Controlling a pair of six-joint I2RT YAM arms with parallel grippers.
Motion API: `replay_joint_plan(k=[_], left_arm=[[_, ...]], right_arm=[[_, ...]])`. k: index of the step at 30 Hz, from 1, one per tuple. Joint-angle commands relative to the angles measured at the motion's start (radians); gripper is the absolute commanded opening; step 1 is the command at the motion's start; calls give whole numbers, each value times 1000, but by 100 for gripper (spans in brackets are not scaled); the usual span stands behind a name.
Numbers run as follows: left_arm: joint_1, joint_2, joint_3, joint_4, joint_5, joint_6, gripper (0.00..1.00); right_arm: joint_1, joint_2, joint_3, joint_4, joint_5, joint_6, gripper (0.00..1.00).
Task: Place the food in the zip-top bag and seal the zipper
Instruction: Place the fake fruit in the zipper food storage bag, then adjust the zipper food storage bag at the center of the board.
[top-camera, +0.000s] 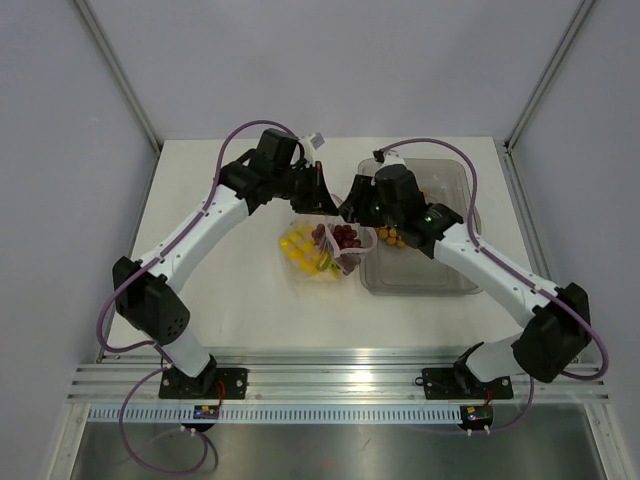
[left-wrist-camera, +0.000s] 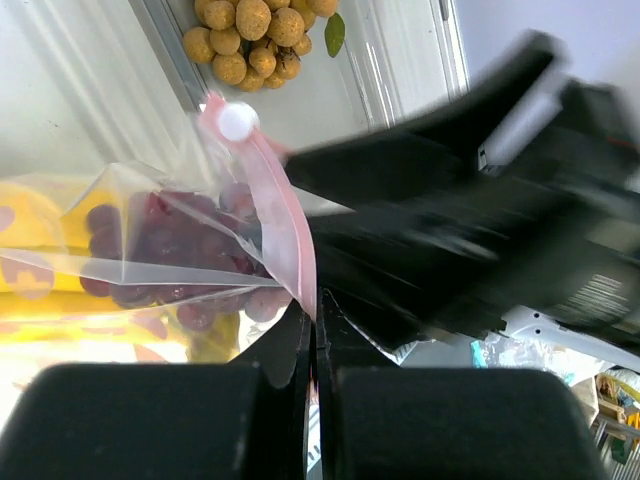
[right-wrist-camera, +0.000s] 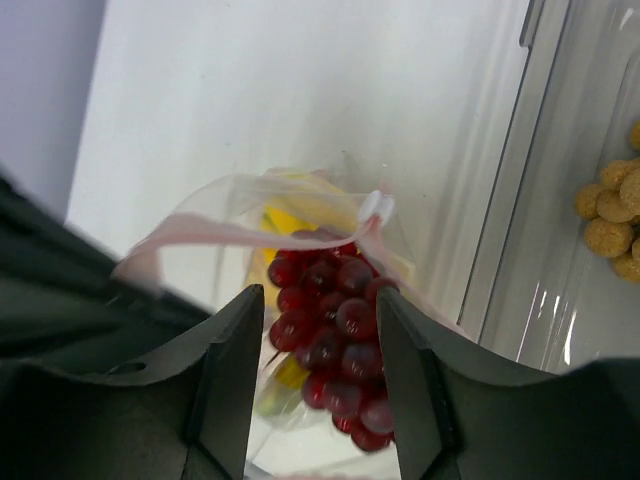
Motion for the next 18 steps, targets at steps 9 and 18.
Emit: replay_joint_plan(k=[9,18], left_arm=[[10,-82,-28,85,36,-48,0],[12,-87,-30,83,44,-43,0]], right_arm=[[6,-213,-109,-109,82,2,65],[-22,-133,-180,-103,52,47,67]])
